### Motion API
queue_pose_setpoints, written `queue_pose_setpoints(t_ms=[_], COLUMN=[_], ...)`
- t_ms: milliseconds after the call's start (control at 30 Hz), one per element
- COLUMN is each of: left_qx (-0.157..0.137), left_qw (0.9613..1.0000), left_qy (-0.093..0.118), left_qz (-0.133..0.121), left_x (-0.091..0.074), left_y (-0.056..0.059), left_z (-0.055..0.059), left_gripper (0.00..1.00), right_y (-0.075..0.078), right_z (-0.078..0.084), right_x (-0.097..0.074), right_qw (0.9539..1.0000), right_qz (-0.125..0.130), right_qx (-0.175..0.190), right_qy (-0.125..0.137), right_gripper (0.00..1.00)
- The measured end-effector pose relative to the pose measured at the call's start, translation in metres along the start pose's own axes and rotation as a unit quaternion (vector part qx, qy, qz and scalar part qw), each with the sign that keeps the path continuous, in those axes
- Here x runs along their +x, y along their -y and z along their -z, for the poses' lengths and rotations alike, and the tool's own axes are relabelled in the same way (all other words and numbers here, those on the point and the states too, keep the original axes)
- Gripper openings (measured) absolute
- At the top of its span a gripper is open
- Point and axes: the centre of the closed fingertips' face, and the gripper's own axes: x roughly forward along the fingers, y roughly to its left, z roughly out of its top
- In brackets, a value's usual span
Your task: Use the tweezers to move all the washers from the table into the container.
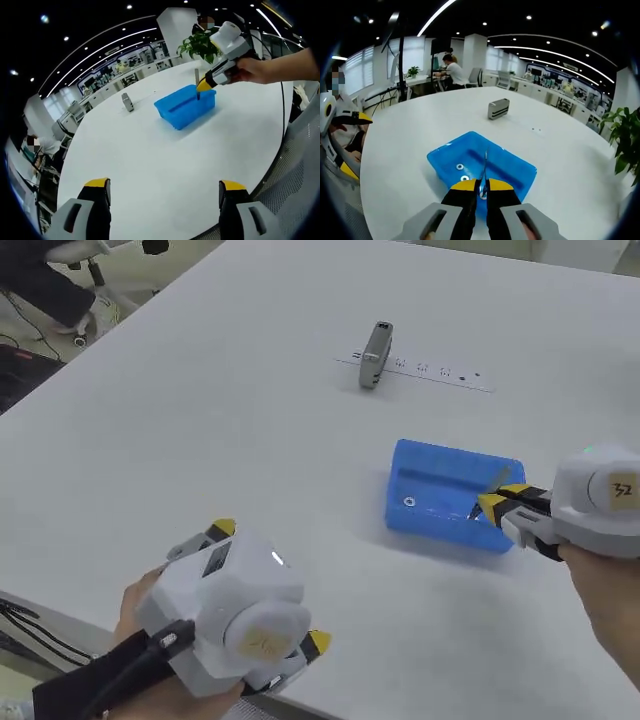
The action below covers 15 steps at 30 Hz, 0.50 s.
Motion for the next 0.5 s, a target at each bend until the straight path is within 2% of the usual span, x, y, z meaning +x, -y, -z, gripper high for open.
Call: queue_pose_setpoints(t_ms=[100, 133, 500], left_qx=[0.0, 0.0, 0.001], left_qw=[1.0, 1.0, 1.0], left_qy=[0.001, 0.0, 0.0], left_qz=[0.0, 0.001, 0.001], left_x=[-0.0004, -0.0004, -0.0009], left_y=[0.0003, 0.0005, 0.0006], left_z=[-0.0004, -0.0002, -0.0003], left_gripper=[0.91, 0.91, 0.91], right_y=[-0.0006, -0.0004, 0.0004], right_z=[0.0044, 0.0032, 0.0024], right_x=[0.002, 0.0014, -0.0003], right_qw=[1.0, 1.0, 0.9999], right_qz=[-0.001, 0.0, -0.002], right_qx=[0.002, 0.003, 0.015], right_qy=[-0.005, 0.001, -0.001], right_gripper=[0.02, 0.02, 0.03])
